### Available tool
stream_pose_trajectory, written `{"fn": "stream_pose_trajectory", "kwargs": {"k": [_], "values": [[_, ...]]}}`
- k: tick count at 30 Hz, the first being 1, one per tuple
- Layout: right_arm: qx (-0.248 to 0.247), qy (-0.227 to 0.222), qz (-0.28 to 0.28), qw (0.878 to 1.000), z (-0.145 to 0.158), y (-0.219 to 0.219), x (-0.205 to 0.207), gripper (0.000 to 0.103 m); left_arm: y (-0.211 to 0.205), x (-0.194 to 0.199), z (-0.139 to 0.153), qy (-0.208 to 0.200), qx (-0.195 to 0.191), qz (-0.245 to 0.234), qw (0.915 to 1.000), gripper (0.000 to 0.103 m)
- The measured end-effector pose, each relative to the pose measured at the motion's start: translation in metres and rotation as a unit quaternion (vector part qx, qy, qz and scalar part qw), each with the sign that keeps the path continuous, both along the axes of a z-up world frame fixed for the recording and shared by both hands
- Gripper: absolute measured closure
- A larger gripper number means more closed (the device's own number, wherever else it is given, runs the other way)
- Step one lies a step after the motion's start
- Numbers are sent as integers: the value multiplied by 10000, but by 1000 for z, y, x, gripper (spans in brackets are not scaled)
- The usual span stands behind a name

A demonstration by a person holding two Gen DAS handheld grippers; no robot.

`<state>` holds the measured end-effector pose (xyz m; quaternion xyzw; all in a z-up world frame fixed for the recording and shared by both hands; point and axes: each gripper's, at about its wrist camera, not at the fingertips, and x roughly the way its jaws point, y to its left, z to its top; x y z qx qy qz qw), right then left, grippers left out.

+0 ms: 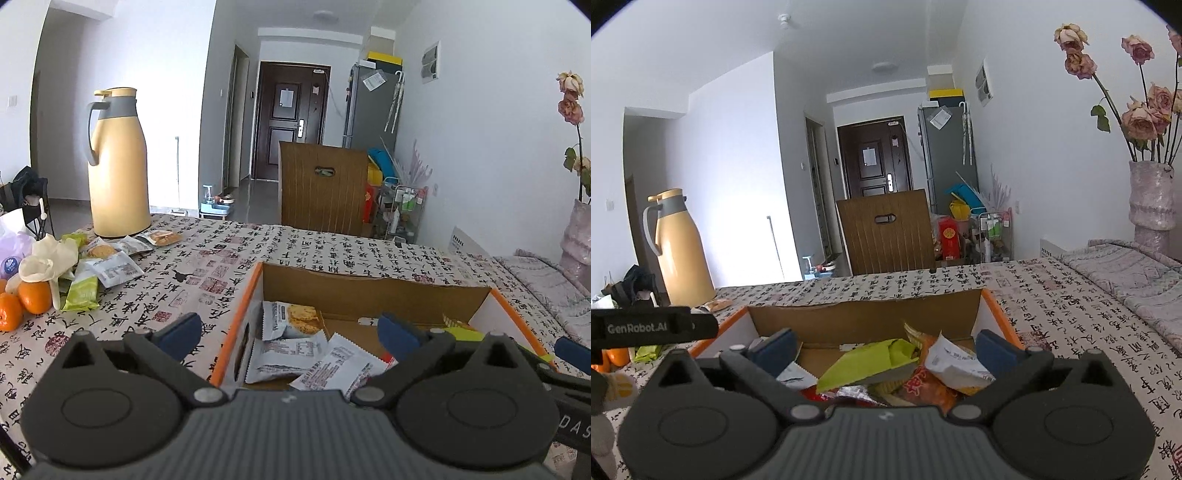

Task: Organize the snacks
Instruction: 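Carry both packets over the box and open both tools to drop them, then move both tools back to the snack pile beside the box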

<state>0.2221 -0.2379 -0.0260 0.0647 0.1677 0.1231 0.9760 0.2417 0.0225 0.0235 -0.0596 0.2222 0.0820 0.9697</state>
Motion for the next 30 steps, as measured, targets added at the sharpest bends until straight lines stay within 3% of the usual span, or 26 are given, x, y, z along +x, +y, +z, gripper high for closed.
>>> {"fn": "stream_pose_trajectory", "kwargs": {"k": [18,30], "values": [[-198,-344,-6,9992,27,-7,-41,0,-8,-43,29,-209,27,-197,9996,0],[-249,-240,30,9994,22,-25,-93,0,-11,-87,20,-120,72,-345,9993,0]]}}
